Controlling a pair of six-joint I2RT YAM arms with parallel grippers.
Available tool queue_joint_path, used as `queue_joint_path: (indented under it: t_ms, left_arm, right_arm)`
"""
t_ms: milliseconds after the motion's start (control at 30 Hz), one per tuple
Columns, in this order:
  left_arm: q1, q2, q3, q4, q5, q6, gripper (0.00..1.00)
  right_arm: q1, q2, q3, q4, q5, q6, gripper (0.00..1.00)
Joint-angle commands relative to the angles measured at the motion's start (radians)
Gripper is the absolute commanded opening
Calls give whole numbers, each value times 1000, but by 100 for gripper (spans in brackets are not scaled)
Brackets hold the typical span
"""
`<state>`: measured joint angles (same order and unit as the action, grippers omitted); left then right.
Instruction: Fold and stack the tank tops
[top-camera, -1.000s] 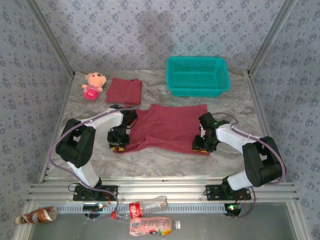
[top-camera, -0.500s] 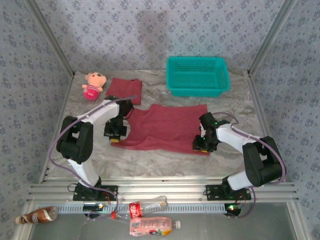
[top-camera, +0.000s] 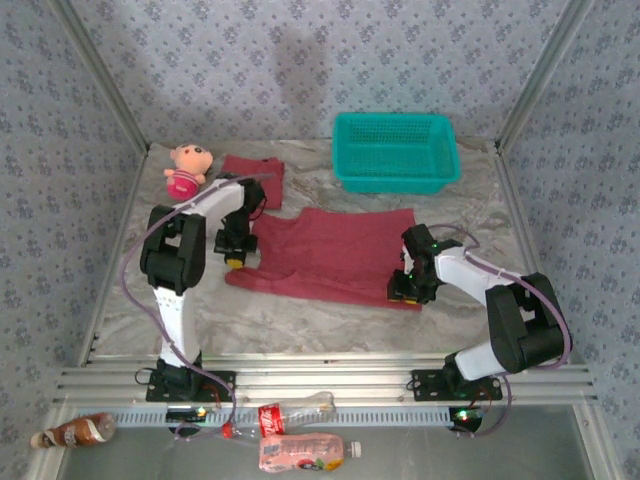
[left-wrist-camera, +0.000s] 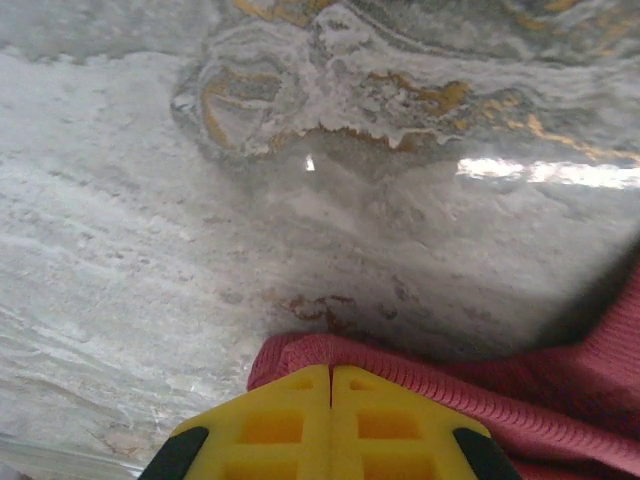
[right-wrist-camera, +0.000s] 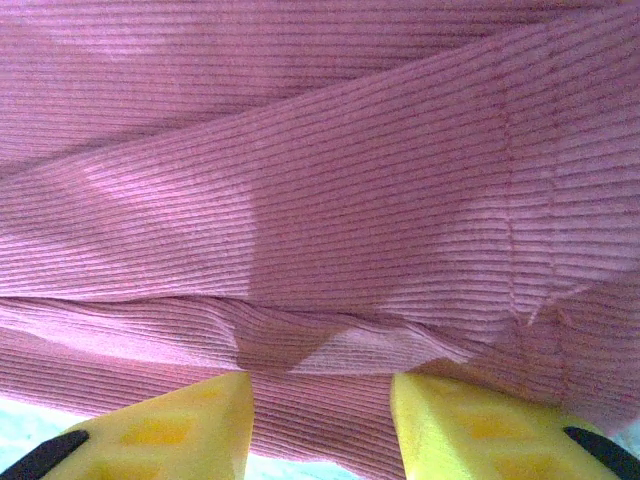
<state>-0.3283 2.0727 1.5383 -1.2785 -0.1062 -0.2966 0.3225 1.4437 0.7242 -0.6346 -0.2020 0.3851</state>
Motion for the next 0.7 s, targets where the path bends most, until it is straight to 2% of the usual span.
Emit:
queue_joint_path:
  t_ms: [0,33,100,233,333,400,567,667]
  left_arm:
    - [8,8,3,10,-26,7,9]
    - [8,2,7,15,-31,1,21]
    - [6,-22,24,-5,-74,-10,35]
    - [-2,-161,49,-39,-123,-77,48]
    - [-63,-218,52,32,7,-143,50]
    - [-120,-188,33,84,76,-173,50]
    - [-214,-130,-113,283,231,-226,46]
    - [-232,-105,-162,325,254,-214,44]
  right_arm:
    - [-11,-24,2,-67,25,-17,45]
    - [-12,-42,14,-70,18,-16,46]
    - [-11,-81,45,-74,16,-17,47]
    - [-8,-111,82,27,-10,12,48]
    - [43,-60,71,168,-30,73,49]
    - [52,4,65,187,-46,73,49]
    - [38,87,33,190,-37,54,48]
    - [40,107,16,156,-34,51,48]
